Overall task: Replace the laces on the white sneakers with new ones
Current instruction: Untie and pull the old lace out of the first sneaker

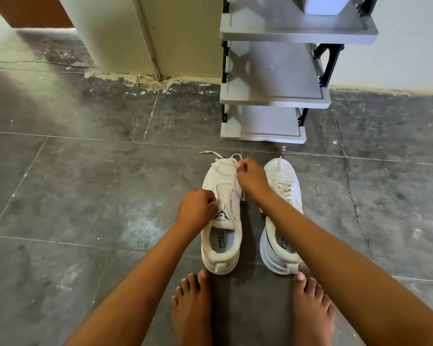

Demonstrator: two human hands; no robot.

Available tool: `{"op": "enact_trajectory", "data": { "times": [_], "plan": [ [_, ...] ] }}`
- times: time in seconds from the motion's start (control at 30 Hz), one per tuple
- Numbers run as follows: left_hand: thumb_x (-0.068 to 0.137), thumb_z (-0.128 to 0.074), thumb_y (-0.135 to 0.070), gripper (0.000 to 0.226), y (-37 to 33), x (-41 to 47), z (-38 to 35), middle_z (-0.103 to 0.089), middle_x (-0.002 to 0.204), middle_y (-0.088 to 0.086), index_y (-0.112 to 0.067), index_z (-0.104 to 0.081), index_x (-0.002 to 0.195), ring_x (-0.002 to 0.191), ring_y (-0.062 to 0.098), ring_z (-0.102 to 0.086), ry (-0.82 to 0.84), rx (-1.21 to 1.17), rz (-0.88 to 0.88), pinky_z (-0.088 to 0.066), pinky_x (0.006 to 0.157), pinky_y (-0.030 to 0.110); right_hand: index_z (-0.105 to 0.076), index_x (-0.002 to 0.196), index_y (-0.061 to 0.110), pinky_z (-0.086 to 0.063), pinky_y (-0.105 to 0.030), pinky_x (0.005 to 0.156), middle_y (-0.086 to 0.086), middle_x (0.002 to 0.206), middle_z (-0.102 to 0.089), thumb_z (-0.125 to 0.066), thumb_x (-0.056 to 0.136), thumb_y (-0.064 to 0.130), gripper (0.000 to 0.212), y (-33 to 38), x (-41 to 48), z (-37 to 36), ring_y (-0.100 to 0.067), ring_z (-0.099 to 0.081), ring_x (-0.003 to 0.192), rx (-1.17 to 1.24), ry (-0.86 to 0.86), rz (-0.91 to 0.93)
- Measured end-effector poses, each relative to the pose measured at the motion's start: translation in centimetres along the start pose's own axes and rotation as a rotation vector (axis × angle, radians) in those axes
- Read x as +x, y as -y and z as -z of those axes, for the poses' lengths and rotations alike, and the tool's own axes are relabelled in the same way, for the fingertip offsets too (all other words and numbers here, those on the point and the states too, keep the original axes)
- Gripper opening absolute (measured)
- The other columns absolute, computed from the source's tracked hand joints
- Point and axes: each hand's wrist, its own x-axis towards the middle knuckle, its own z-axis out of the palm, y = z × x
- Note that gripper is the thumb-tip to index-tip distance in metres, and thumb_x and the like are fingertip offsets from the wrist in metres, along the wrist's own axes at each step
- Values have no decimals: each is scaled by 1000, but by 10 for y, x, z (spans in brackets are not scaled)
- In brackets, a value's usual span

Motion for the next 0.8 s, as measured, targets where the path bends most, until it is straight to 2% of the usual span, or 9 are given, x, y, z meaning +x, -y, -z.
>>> {"op": "enact_trajectory", "data": {
  "times": [0.1, 0.2, 0.3, 0.33, 0.4, 0.47, 0.57, 0.67, 0.8],
  "plan": [
    [84, -58, -16, 15, 0, 0, -2, -67, 83, 16, -5, -68, 86, 76, 30, -61, 3, -7, 19, -46, 63, 33, -49, 87, 15, -44, -26, 74, -11, 100, -57, -42, 99, 18, 14, 32, 0, 34, -17, -51, 90, 334, -52, 137],
    [84, -59, -16, 16, 1, 0, -2, -68, 82, 14, -5, -70, 89, 71, 26, -59, -5, -44, 34, -40, 59, 28, -43, 82, 16, -52, -30, 85, -4, 102, -67, -36, 101, 13, 20, 50, -8, 60, -17, -63, 95, 746, 135, 270],
    [83, -60, -15, 15, 1, 0, -2, -68, 81, 14, -4, -69, 87, 71, 27, -60, -18, -67, 41, -41, 59, 28, -41, 79, 15, -52, -33, 72, 4, 66, -60, -39, 99, 9, 21, 49, -12, 61, -11, -57, 58, 848, 252, 154],
    [83, -60, -14, 15, 2, 0, -2, -68, 82, 15, -4, -69, 87, 73, 28, -61, -20, -76, 41, -42, 60, 29, -42, 78, 16, -49, -31, 63, 5, 60, -52, -42, 97, 10, 20, 46, -12, 58, -9, -48, 51, 761, 256, 85],
    [83, -60, -14, 16, 2, 0, -2, -68, 83, 15, -4, -70, 89, 76, 29, -62, -21, -84, 40, -44, 61, 30, -48, 82, 16, -42, -27, 56, 3, 66, -49, -46, 95, 15, 13, 33, -8, 53, -11, -43, 57, 327, 229, 15],
    [83, -60, -14, 15, 3, 0, -3, -68, 84, 15, -4, -70, 90, 76, 30, -62, -20, -87, 38, -43, 61, 29, -56, 93, 11, -44, -29, 69, -4, 88, -60, -50, 93, 20, 11, 15, -5, 48, -19, -54, 79, -159, 197, 65],
    [82, -60, -14, 15, 3, 0, -4, -68, 83, 14, -5, -70, 90, 75, 29, -61, -22, -84, 33, -40, 60, 27, -58, 110, 6, -39, -28, 77, -12, 110, -63, -53, 93, 29, 29, -8, -8, 36, -28, -57, 102, -546, 259, 134],
    [82, -60, -15, 15, 3, -1, -3, -68, 83, 13, -6, -70, 90, 74, 27, -60, -24, -88, 34, -39, 59, 27, -63, 105, 5, -41, -29, 76, -13, 109, -64, -52, 94, 26, 26, -20, -10, 24, -28, -60, 97, -731, 286, 176],
    [83, -60, -14, 16, 3, -1, -4, -68, 84, 14, -6, -70, 91, 75, 28, -61, -28, -101, 35, -45, 61, 29, -62, 113, 4, -39, -31, 86, -18, 117, -55, -45, 97, 21, 29, -17, -5, 26, -31, -52, 107, -631, 151, 238]
  ]
}}
